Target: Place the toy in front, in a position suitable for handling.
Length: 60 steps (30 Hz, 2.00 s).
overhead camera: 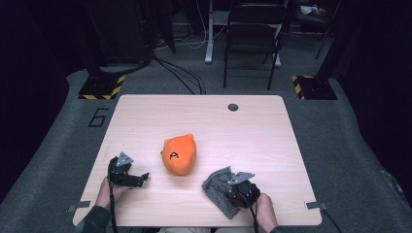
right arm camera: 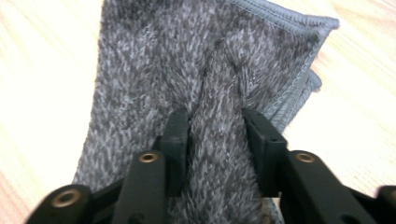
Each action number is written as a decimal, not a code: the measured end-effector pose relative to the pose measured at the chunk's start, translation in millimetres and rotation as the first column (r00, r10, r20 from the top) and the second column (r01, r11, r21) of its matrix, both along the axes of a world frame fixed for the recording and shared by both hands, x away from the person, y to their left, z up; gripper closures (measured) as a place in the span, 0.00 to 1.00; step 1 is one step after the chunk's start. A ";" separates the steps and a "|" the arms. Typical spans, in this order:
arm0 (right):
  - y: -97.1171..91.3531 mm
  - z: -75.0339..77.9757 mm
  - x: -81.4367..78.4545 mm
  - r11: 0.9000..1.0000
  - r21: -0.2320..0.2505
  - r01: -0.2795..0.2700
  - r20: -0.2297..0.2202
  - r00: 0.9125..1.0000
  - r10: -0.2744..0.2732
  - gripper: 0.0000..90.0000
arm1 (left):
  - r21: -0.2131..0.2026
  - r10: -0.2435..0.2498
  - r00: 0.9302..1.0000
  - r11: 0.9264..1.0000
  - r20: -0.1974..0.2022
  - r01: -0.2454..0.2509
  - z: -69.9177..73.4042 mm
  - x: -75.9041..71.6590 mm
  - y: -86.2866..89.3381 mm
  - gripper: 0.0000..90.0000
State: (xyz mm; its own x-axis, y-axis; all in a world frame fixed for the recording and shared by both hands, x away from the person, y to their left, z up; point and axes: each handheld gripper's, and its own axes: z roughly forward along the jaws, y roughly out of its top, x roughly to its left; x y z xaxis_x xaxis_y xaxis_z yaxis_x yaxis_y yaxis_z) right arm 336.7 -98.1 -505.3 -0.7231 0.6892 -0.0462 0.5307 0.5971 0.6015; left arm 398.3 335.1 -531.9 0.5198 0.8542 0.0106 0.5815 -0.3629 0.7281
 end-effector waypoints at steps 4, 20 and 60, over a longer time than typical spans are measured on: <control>0.1 0.3 -0.5 1.000 0.001 -0.005 0.003 1.000 0.005 0.76 | -0.001 0.000 1.000 1.000 0.001 0.000 -0.1 0.1 0.0 0.01; -16.1 26.7 -3.0 0.999 0.028 0.027 0.105 0.994 -0.029 0.79 | 0.008 -0.004 1.000 1.000 -0.008 0.004 0.8 1.0 0.5 0.01; -142.5 31.3 43.4 0.872 0.094 0.481 0.080 0.869 -0.488 0.78 | 0.005 0.002 1.000 1.000 -0.011 -0.002 0.9 1.2 0.4 0.02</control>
State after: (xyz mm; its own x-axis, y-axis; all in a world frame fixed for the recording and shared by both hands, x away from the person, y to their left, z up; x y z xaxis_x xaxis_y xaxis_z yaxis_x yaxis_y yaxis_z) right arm 380.1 -240.6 -474.0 -0.2917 0.9557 -0.0392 0.6786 0.2356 0.6957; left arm 399.5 335.5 -531.0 0.5183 0.8552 0.0091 0.5904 -0.3655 0.7196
